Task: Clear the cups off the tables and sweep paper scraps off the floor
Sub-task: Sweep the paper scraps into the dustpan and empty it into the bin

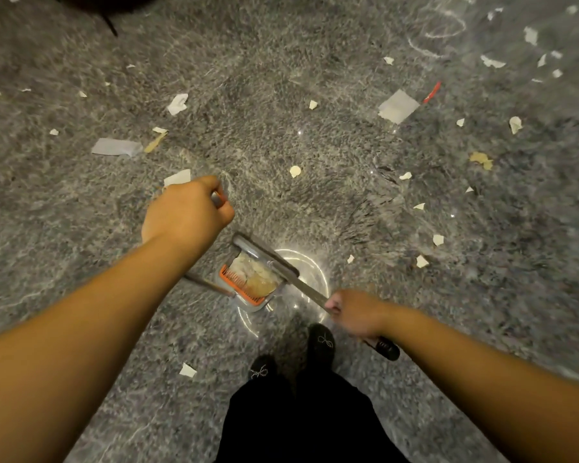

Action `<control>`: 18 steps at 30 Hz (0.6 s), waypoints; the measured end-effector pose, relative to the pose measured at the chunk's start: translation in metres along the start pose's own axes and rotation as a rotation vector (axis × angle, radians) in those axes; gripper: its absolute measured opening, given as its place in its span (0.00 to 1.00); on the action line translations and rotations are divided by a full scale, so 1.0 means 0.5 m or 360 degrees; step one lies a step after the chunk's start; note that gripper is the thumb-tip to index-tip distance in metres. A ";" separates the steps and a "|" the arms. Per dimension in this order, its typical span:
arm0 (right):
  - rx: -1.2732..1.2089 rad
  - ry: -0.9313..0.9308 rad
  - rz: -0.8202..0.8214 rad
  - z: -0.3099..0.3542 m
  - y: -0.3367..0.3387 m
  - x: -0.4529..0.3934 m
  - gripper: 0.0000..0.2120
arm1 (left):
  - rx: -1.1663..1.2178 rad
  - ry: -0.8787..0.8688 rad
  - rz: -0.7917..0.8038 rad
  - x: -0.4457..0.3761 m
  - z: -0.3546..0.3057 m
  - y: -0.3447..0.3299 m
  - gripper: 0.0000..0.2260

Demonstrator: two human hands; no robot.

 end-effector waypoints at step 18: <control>-0.1099 -0.0152 -0.0363 -0.005 -0.151 0.110 0.07 | 0.0071 -0.0281 0.0071 0.126 0.090 0.018 0.05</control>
Point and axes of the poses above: each hand's wrist, its own x-axis away from the middle knuckle, its own y-axis out of the back of the hand, z = x × y, the point moved 3 cm from there along -x, towards the middle knuckle, and after that the axes turned 1 degree about z, right-handed, at the moved point
